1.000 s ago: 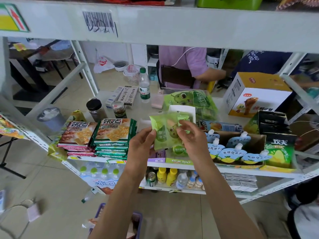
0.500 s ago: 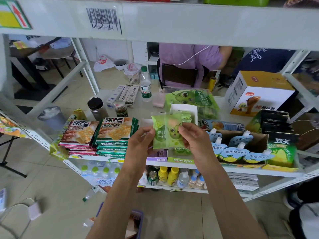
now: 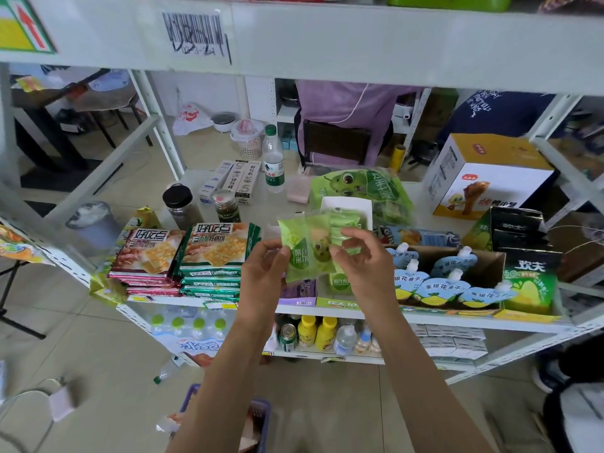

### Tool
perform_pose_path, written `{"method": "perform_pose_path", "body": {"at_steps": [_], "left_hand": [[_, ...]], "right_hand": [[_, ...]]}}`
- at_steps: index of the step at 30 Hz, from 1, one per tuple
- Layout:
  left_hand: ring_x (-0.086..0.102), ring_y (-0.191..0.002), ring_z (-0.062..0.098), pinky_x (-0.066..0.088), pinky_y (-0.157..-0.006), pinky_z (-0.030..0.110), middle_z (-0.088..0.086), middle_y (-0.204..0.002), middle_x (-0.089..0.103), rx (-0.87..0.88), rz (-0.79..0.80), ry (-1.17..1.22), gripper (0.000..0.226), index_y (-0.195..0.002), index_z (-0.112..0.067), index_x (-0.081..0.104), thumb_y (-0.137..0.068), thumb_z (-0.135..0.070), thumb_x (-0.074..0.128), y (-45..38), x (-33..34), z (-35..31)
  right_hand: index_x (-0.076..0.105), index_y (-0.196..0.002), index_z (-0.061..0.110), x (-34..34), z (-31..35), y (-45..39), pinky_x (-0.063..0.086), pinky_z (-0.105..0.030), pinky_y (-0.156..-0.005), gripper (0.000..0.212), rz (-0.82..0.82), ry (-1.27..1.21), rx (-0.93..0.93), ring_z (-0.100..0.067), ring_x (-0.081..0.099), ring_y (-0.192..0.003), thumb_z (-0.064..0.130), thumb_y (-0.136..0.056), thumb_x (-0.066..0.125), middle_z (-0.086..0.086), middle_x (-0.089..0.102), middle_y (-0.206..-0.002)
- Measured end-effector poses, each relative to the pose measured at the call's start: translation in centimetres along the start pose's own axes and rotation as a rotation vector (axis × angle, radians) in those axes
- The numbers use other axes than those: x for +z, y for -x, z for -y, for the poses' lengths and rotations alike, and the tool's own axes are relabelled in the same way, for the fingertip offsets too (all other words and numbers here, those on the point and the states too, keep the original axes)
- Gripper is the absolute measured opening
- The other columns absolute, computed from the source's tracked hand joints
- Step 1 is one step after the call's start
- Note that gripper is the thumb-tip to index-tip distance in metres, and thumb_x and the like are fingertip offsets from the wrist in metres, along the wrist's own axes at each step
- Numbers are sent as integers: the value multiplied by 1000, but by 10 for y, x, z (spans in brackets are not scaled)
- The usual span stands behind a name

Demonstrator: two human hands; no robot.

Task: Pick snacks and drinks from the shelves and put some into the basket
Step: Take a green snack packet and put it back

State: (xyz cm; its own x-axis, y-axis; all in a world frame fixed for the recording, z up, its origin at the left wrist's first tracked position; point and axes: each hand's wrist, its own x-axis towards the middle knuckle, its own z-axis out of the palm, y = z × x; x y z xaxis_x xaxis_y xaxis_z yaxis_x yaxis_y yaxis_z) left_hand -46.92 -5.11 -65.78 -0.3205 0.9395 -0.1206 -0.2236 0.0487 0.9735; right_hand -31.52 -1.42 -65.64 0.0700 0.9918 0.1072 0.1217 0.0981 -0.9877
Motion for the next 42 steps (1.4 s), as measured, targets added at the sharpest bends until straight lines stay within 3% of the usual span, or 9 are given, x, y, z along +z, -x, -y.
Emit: {"method": "perform_pose_path", "body": {"at_steps": [4,7,12,15,18,21,26,32,42], "left_hand": [[58,-68,13,48,-62,27,10,-87,66,162,-8,-140,7,-96,-13,59,-97,-7,57,-3,8,5],[68,-88,18,58,-74,30,7,-99,69,180,77,-191,9,-100,-12,65,-97,-8,58,-3,13,12],[68,-97,19,58,-84,33,-3,-107,70,156,170,-264,20,-107,-13,69,-99,-5,52,-5,17,20],[65,-91,16,58,-81,32,-6,-106,65,159,142,-340,19,-112,-15,62,-96,-6,56,-18,23,28],[57,-90,13,51,-88,33,-1,-108,60,91,118,-525,31,-122,-7,57,-92,-8,64,-41,29,43],[63,-88,21,54,-87,40,3,-96,66,-4,176,-598,22,-111,-7,64,-89,-8,67,-57,41,59],[67,-92,25,46,-75,26,5,-98,70,-43,117,-764,20,-108,-7,68,-89,-4,62,-70,61,85],[59,-85,30,35,-66,28,9,-89,58,-81,123,-902,20,-103,-1,63,-90,4,47,-71,71,102],[62,-93,35,45,-66,35,16,-99,63,-195,299,-945,40,-118,-4,53,-85,13,36,-66,76,111]], "right_hand": [[71,-103,28,11,-8,7,55,-33,-77,14,65,120,-91,-9,67,-87,34,-91,65,13,70,-97],[66,-99,37,14,-8,7,53,-29,-85,8,135,67,9,-6,67,-94,34,-95,60,15,71,-96],[61,-110,16,5,-18,0,54,-23,-76,22,102,56,89,-14,68,-91,26,-91,67,3,71,-96],[49,-117,19,-7,-24,-4,50,-17,-63,28,79,86,169,-5,61,-74,16,-94,63,13,64,-86],[49,-128,8,-16,-37,-12,54,-31,-78,37,81,93,262,-10,61,-76,10,-94,62,13,63,-85],[54,-123,10,-18,-60,-17,52,-49,-85,34,35,201,292,-27,66,-91,17,-92,65,0,68,-96],[59,-119,16,-16,-98,-28,43,-31,-71,31,-10,546,283,-25,60,-91,32,-92,61,-10,60,-105],[52,-128,12,-13,-102,-33,49,-37,-85,31,-54,485,396,-27,62,-104,16,-97,52,-8,65,-117],[47,-136,7,-10,-117,-34,44,-33,-82,39,76,609,498,-34,57,-115,6,-98,39,-16,59,-131]]}}
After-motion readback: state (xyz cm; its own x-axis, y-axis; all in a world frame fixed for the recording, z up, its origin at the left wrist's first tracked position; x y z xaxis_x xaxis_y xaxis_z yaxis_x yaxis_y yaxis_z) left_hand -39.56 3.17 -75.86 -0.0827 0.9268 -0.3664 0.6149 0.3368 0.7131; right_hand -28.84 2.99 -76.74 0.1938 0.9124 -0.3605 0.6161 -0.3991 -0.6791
